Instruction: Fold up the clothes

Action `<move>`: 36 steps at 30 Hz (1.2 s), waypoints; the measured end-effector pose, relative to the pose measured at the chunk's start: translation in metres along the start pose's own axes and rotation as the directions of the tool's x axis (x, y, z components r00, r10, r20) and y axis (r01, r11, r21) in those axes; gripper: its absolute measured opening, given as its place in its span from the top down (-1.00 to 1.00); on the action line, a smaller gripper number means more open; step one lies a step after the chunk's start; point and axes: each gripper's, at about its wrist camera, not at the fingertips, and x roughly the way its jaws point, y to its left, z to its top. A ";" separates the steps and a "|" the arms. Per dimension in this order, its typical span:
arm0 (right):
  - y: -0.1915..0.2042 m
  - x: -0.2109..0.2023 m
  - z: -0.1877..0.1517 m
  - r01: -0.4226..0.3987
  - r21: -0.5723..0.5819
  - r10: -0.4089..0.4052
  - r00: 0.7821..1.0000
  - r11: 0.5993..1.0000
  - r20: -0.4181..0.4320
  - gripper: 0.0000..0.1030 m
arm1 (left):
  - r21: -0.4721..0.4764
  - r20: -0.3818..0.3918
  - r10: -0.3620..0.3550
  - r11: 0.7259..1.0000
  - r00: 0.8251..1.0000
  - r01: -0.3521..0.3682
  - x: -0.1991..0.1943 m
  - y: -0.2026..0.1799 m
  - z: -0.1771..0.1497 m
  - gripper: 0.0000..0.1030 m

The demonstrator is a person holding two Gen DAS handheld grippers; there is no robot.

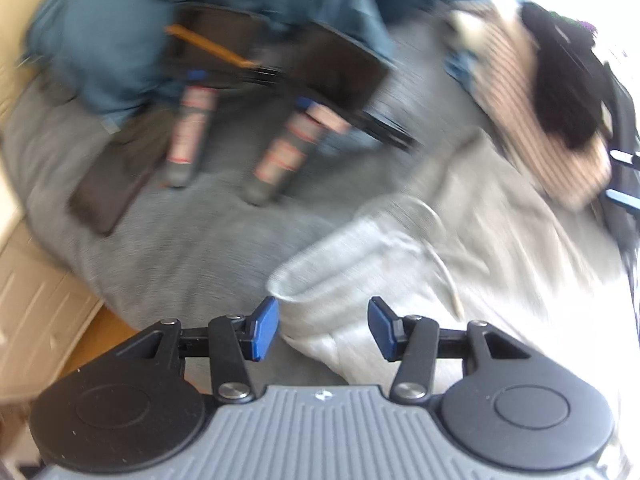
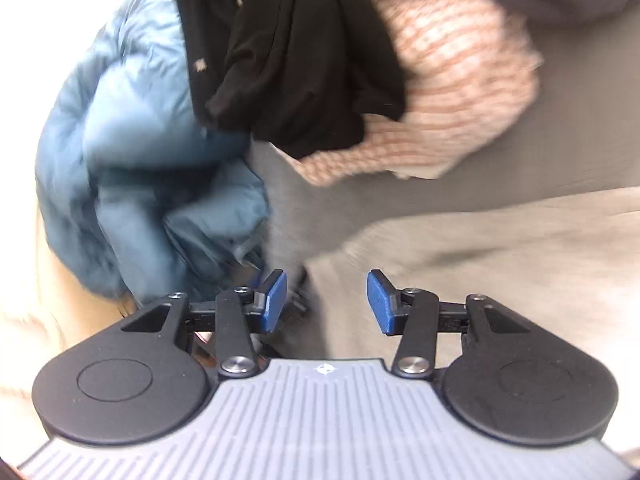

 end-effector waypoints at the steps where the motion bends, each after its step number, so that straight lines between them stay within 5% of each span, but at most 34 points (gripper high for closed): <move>1: -0.004 -0.018 -0.009 0.038 -0.051 -0.038 0.999 0.998 0.001 0.14 | 0.031 -0.003 -0.001 1.000 1.000 0.001 -0.001 -0.007 -0.003 0.01; 5: -0.036 -0.081 -0.056 0.218 -0.216 -0.225 0.974 0.952 -0.010 0.14 | 0.097 -0.026 -0.020 0.995 0.999 0.022 -0.001 -0.032 -0.020 -0.03; 9: -0.082 -0.124 -0.120 0.396 -0.311 -0.435 0.898 0.864 -0.062 0.14 | 0.136 -0.089 -0.034 0.990 0.995 0.046 0.008 -0.055 -0.035 -0.03; 14: -0.128 -0.151 -0.177 0.494 -0.371 -0.551 0.832 0.786 -0.059 0.14 | 0.150 -0.179 -0.001 0.988 0.984 0.028 0.025 -0.086 -0.049 -0.03; 18: -0.154 -0.145 -0.211 0.519 -0.554 -0.634 0.773 0.651 -0.022 0.14 | 0.151 -0.227 0.048 0.988 0.973 -0.014 0.023 -0.103 -0.056 -0.03; 21: -0.171 -0.148 -0.208 0.527 -0.526 -0.619 0.786 0.667 0.002 0.14 | 0.163 -0.221 0.098 0.985 0.970 -0.062 0.013 -0.111 -0.061 -0.04; 24: -0.191 -0.161 -0.181 0.513 -0.353 -0.533 0.845 0.782 0.047 0.14 | 0.175 -0.205 0.162 0.976 0.965 -0.127 -0.003 -0.115 -0.065 -0.05; 26: -0.215 -0.171 -0.160 0.442 -0.148 -0.438 0.897 0.885 0.056 0.14 | 0.162 -0.193 0.184 0.975 0.964 -0.153 -0.015 -0.117 -0.069 -0.07; 28: -0.253 -0.181 -0.140 0.276 0.169 -0.296 0.950 0.946 0.105 0.13 | 0.150 -0.179 0.199 0.973 0.964 -0.173 -0.026 -0.118 -0.073 -0.09; 30: -0.297 -0.183 -0.132 0.020 0.473 -0.125 0.973 0.881 0.192 0.07 | 0.140 -0.167 0.212 0.972 0.963 -0.189 -0.035 -0.121 -0.078 -0.11; 32: -0.327 -0.169 -0.133 -0.143 0.659 -0.008 0.975 0.739 0.221 0.01 | 0.133 -0.166 0.227 0.969 0.960 -0.206 -0.039 -0.124 -0.082 -0.11; 33: -0.340 -0.160 -0.135 -0.197 0.728 0.040 0.973 0.657 0.226 0.01 | 0.132 -0.168 0.232 0.968 0.958 -0.211 -0.041 -0.126 -0.084 -0.11; 34: -0.344 -0.153 -0.136 -0.204 0.760 0.059 0.975 0.617 0.213 0.01 | 0.132 -0.170 0.235 0.968 0.957 -0.214 -0.042 -0.128 -0.085 -0.11; 36: -0.346 -0.142 -0.138 -0.198 0.789 0.070 0.978 0.581 0.194 0.01 | 0.136 -0.165 0.239 0.967 0.957 -0.217 -0.042 -0.133 -0.088 -0.11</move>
